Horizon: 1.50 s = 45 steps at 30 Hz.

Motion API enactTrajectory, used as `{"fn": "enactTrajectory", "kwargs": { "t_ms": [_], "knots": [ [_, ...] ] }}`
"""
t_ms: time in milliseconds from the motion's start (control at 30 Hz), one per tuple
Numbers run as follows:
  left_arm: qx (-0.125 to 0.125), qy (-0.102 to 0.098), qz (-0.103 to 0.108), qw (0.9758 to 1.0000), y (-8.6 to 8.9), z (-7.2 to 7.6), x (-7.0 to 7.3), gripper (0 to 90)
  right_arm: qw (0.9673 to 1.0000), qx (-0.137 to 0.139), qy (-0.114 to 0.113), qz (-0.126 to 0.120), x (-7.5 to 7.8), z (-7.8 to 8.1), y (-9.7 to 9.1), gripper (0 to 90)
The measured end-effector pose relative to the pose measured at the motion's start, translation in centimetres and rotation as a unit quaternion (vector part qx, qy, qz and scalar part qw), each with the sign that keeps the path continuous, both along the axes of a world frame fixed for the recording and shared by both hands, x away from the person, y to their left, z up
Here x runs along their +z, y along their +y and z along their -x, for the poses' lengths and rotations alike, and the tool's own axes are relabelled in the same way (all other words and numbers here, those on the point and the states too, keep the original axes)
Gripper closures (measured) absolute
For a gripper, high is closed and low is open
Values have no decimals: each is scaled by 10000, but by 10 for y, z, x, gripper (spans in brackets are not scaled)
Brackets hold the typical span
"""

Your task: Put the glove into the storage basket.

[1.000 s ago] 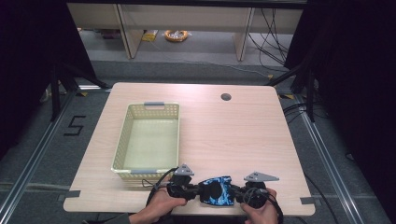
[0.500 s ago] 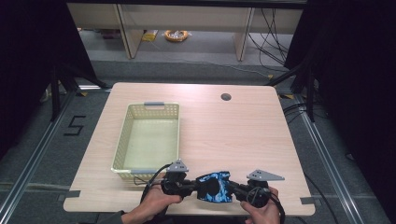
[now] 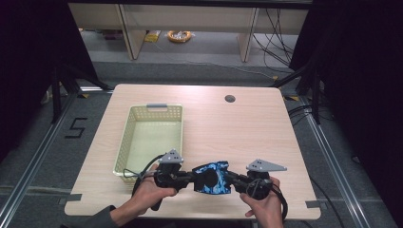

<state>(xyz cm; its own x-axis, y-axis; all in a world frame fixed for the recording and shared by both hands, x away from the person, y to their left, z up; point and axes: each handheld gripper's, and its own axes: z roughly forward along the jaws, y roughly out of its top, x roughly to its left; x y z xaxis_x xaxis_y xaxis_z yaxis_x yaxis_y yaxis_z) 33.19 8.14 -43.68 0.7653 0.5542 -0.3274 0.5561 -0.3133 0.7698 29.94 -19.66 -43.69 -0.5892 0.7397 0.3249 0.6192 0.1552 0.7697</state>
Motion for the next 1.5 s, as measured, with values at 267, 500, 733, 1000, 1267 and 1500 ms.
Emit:
{"fn": "enactTrajectory", "kwargs": {
  "t_ms": [267, 500, 733, 1000, 1267, 1500],
  "knots": [
    [140, -36, 4, 9999, 22, -9, 15, 843, 9990, 284, -308, 175, 17, -15, 18, 829],
    [437, -136, 32, 9989, 49, -18, 29, 842, 9972, 452, -528, 291, 37, -32, 45, 829],
    [786, -52, 99, 9968, 80, -31, 35, 842, 9962, 644, -498, 324, 54, -55, 78, 829],
    [983, 79, 0, 9951, 107, -42, 32, 843, 9951, 820, -334, 439, 56, -73, 107, 829],
    [1130, 294, -39, 9931, 132, -53, 25, 839, 9944, 928, -170, 484, 49, -91, 134, 829],
    [1254, 506, -94, 9908, 148, -61, 12, 838, 9940, 959, 17, 531, 35, -102, 155, 829]
  ]
}}
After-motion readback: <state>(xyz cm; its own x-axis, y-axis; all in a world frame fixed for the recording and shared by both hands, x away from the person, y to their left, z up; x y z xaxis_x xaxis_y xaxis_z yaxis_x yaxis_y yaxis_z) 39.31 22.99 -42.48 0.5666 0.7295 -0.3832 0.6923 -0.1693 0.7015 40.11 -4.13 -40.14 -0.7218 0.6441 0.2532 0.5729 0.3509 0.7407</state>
